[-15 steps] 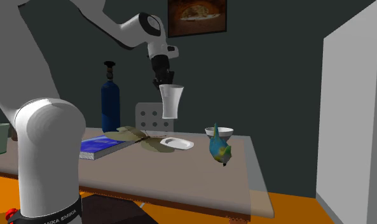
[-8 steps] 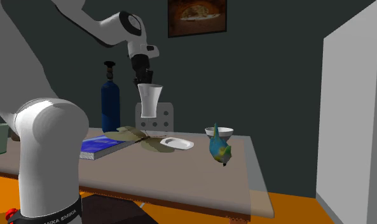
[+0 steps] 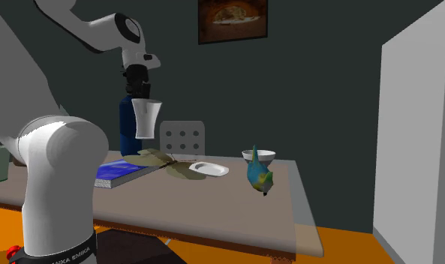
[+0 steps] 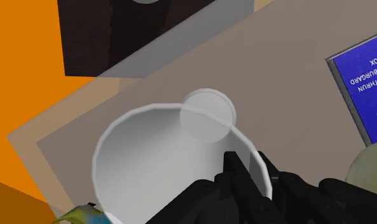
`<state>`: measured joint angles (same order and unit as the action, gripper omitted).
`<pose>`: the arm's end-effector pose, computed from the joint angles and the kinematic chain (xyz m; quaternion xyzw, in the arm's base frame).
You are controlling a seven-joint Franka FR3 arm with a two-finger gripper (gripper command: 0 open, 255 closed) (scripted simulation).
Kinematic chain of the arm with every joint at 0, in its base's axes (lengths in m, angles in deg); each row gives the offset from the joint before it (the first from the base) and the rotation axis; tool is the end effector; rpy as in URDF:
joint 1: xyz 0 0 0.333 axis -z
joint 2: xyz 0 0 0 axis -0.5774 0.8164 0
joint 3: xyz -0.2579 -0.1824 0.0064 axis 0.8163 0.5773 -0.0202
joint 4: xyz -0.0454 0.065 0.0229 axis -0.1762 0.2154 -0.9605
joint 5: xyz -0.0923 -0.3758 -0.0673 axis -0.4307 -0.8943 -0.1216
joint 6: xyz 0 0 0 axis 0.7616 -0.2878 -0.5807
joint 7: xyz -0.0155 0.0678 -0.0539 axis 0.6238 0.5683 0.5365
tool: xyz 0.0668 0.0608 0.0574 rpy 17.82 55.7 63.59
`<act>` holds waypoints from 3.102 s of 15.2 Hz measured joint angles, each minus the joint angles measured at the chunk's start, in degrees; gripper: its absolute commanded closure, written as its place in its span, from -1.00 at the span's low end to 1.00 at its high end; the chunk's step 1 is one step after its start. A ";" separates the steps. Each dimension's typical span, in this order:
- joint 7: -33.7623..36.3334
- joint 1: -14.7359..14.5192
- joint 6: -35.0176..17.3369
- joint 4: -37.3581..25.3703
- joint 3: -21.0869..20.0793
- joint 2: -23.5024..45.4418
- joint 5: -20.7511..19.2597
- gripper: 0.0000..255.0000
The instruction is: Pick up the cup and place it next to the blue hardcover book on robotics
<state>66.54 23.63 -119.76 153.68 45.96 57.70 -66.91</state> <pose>0.2750 0.2776 0.5692 0.9918 0.0011 0.0020 0.1277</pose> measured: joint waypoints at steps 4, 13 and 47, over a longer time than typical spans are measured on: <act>4.75 -1.68 1.66 -1.11 -3.72 -0.42 2.66 1.00; 6.36 -2.48 -3.96 4.94 -5.46 -0.79 4.01 1.00; 10.86 -2.00 -27.46 22.31 -12.02 5.89 4.95 1.00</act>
<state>77.40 21.63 -147.22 175.99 33.94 63.58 -61.97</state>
